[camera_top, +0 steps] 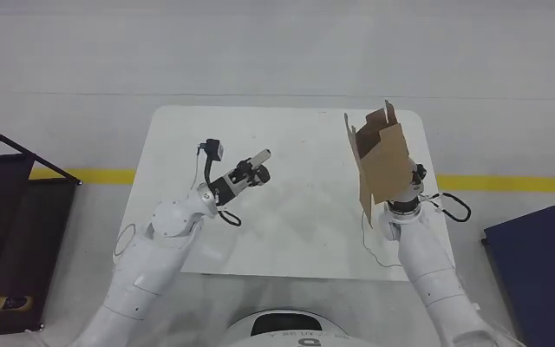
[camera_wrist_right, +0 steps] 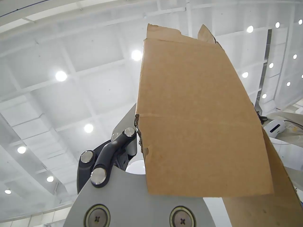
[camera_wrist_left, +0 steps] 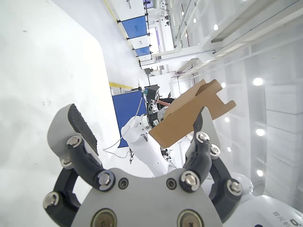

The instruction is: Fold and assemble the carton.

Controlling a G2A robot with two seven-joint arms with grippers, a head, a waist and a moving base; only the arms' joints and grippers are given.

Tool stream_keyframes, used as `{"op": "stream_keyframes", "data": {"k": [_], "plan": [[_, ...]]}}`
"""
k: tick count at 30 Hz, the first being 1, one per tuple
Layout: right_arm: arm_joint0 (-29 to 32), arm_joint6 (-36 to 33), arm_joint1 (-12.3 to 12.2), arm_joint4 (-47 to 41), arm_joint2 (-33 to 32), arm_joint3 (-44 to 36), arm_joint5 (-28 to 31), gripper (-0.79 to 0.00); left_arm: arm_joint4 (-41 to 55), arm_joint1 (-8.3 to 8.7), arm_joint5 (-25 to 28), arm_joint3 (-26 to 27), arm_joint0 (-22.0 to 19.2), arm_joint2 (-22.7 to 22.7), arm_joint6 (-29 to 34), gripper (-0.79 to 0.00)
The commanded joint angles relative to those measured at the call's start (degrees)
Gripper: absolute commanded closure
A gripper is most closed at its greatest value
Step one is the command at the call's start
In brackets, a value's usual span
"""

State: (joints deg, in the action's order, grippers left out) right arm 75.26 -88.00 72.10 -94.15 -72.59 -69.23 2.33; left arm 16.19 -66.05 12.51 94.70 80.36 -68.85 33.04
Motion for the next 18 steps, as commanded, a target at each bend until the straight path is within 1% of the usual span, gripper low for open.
{"op": "stream_keyframes", "data": {"k": [1,3,5,8,13,18], "plan": [[0.0,0.0,0.0,0.0,0.0,0.0,-0.01,0.0,-0.6,0.1,-0.18,0.96,0.17,-0.18,0.74,-0.785],[0.12,0.36,0.03,-0.09,0.14,-0.19,-0.35,0.0,-1.25,0.22,-0.41,2.05,0.41,-0.36,1.65,-0.785],[1.47,1.55,0.39,-1.81,1.63,-2.29,-4.06,0.0,-2.06,0.32,-0.52,3.09,0.47,-0.42,2.59,-0.785],[2.86,1.8,0.91,-0.06,3.71,-3.86,-3.46,0.0,-1.97,0.31,-0.71,4.77,0.36,0.09,3.72,-0.785],[3.7,1.32,1.97,0.66,7.68,-5.12,-4.91,0.0,-1.65,0.06,-1.13,6.24,-0.56,1.83,4.56,-0.785],[2.94,1.43,2.49,3.23,8.63,-3.57,-3.59,0.0,-0.75,-0.22,-1.24,6.18,-1.89,3.4,5.84,-0.785]]}}
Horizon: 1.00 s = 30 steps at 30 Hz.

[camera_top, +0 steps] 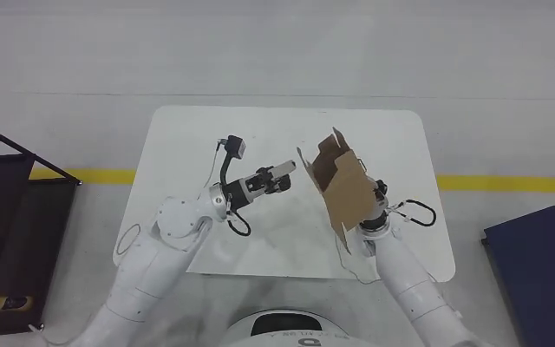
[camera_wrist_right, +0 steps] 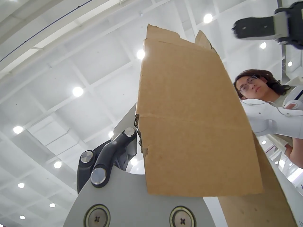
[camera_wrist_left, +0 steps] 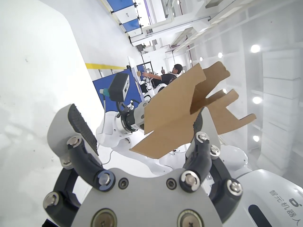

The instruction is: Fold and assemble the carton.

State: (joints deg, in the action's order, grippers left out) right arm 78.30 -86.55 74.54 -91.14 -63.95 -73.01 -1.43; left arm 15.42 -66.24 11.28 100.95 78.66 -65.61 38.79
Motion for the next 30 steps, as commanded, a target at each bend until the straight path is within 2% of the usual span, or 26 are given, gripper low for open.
{"op": "stream_keyframes", "data": {"k": [1,11,22,30], "plan": [[-0.19,-0.11,0.13,0.46,-0.04,0.39,0.43,0.0,0.14,-0.07,0.01,-0.03,-0.4,0.33,0.17,-0.785],[0.41,-0.48,0.7,1.72,-0.37,0.71,0.9,0.0,-0.94,-0.04,-0.33,1.51,-1.04,0.62,1.07,-0.785],[0.83,-0.29,1.37,3.29,0.15,0.6,0.35,0.0,-17.0,0.74,-3.52,5.12,-1.43,1.18,2.21,-0.785],[0.84,-0.24,1.84,3.44,0.24,-0.11,-0.35,0.0,-23.33,1.31,-4.87,6.41,-0.51,0.37,2.42,-0.785]]}}
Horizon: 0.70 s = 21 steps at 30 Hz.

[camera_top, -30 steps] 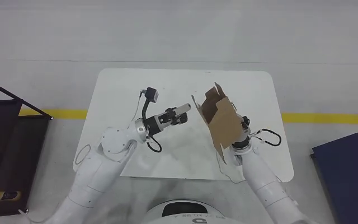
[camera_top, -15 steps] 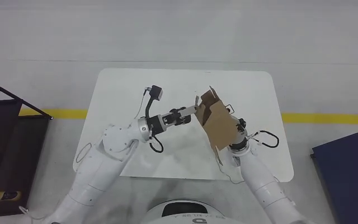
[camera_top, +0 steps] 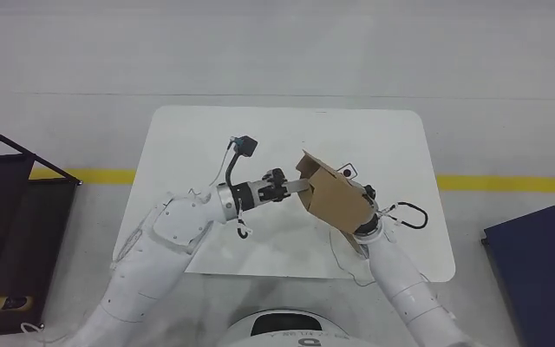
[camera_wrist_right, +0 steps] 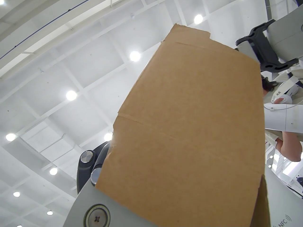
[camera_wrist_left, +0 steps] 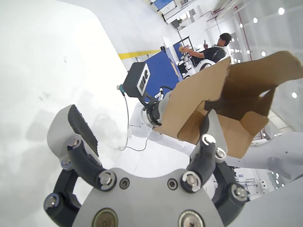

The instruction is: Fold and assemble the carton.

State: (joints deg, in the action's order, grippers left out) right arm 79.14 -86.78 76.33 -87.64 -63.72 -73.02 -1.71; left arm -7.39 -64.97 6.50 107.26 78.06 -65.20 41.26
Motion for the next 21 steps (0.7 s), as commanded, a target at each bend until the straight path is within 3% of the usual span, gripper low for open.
{"op": "stream_keyframes", "data": {"k": [1,12,21], "plan": [[0.01,-0.01,0.1,-0.09,0.01,-0.21,-0.16,0.0,-0.76,0.08,-0.16,0.21,0.25,-0.12,-0.15,-0.785],[0.33,0.51,0.55,-0.05,-0.61,-1.14,-0.79,0.0,9.9,0.19,0.15,1.65,2.3,-3.83,-2.51,-0.785],[0.29,1.32,0.85,1.42,-1.03,-0.2,-0.11,0.0,10.23,0.91,-0.14,6.75,4.79,-7.94,-1.94,-0.785]]}}
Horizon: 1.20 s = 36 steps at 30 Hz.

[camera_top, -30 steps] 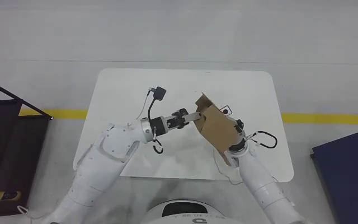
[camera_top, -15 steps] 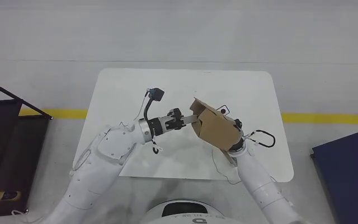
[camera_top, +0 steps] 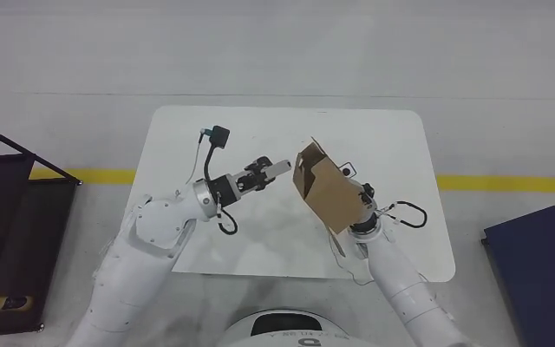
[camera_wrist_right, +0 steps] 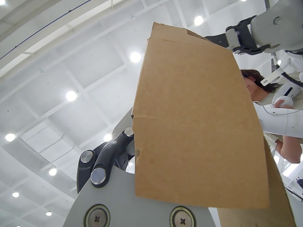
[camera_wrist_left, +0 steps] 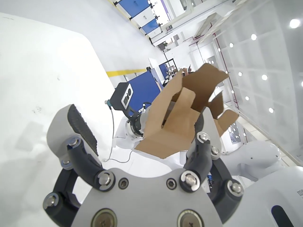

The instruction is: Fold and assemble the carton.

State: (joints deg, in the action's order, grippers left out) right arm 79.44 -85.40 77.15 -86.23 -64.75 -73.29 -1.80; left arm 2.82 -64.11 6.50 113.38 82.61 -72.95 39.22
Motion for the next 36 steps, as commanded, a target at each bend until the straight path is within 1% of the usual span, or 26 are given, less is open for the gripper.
{"op": "stream_keyframes", "data": {"k": [1,3,5,9,12,20,25,29,33,36], "plan": [[-0.05,-0.1,0.08,0.05,-0.01,0.16,-0.02,0.0,-0.03,0.1,-0.32,1.28,0.5,-0.36,0.2,-0.785],[-0.14,-0.07,0.16,0.28,-0.01,0.28,-0.1,0.0,-0.77,0.19,-0.55,2.33,0.84,-0.25,0.66,-0.785],[-0.18,-0.21,0.27,0.36,0.09,0.23,-0.11,0.0,-1.61,0.16,-0.87,2.48,0.9,0.97,1.1,-0.785],[-0.34,-0.44,0.49,0.57,0.31,0.07,-0.28,0.0,-4.71,-0.21,-1.51,-0.83,-1.05,4.55,0.33,-0.785],[-0.41,-0.62,0.63,0.52,0.3,-0.19,-0.39,0.0,-6.11,-0.47,-2.28,-1.91,-2.58,6.69,0.22,-0.785],[-0.42,-0.43,1.01,0.91,0.53,-0.99,-0.36,0.0,-6.47,-0.68,-3.22,-2.38,-4.57,8.66,1.57,-0.785],[-0.52,0.0,1.17,1.88,0.53,-1.03,0.04,0.0,-5.52,-0.79,-2.82,-2.71,-5.09,8.79,0.67,-0.785],[-0.41,0.19,1.26,2.34,0.37,-0.95,0.25,0.0,-1.76,-0.79,-2.97,-2.74,-4.87,7.49,0.16,-0.785],[-0.33,0.55,1.31,3.59,0.17,-0.73,0.99,0.0,-0.62,-0.51,-3.02,-2.49,-5.05,5.64,1.52,-0.785],[-0.38,0.79,1.22,6.44,0.12,-0.29,2.26,0.0,-1.87,-0.09,-2.94,-2.23,-5.27,4.41,4.65,-0.785]]}}
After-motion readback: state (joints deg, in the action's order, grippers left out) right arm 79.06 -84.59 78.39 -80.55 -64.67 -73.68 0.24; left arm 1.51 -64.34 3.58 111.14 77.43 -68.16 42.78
